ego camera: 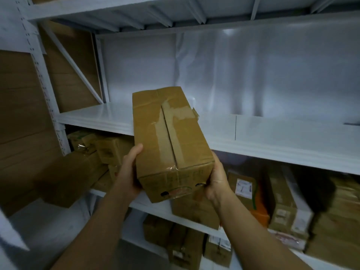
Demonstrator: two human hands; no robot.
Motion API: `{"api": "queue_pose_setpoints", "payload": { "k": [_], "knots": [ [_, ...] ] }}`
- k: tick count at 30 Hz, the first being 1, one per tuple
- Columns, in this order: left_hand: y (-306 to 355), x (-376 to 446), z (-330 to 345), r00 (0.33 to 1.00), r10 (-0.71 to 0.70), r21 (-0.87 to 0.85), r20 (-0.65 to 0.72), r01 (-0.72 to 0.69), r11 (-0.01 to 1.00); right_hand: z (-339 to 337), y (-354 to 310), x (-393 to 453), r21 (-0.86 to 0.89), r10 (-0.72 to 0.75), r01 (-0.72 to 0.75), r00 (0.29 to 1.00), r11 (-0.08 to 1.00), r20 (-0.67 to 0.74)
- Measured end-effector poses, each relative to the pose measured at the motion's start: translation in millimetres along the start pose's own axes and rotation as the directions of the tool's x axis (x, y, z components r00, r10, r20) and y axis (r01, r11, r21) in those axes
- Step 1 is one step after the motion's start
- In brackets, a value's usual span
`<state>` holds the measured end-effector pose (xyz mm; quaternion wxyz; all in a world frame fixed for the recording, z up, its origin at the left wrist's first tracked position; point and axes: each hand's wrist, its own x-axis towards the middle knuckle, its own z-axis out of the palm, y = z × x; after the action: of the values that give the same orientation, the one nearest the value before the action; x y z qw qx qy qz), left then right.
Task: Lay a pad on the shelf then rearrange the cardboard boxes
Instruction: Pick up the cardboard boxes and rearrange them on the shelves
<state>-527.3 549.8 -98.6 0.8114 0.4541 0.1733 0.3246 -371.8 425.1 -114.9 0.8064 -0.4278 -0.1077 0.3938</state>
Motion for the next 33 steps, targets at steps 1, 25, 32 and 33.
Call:
{"api": "queue_pose_setpoints", "payload": {
  "k": [1,25,32,33],
  "knots": [
    [-4,-9,-7,1.000,-0.004,0.005,0.009,0.004,1.000,-4,9,-9,-0.004,-0.007,0.007,1.000,1.000,-0.009],
    [-139,-55,24,0.872,-0.488,0.050,-0.025,0.489,0.871,-147,66,-74,-0.043,0.065,-0.090,0.908,0.995,-0.413],
    [-181,25,82,0.798,-0.598,0.137,-0.074,0.602,0.786,-200,5,-28,-0.052,0.036,-0.065,0.898,0.997,-0.439],
    [-187,37,92,0.795,-0.601,0.134,-0.079,0.606,0.784,-204,-6,-23,-0.051,0.048,-0.077,0.901,0.996,-0.431]
  ]
}}
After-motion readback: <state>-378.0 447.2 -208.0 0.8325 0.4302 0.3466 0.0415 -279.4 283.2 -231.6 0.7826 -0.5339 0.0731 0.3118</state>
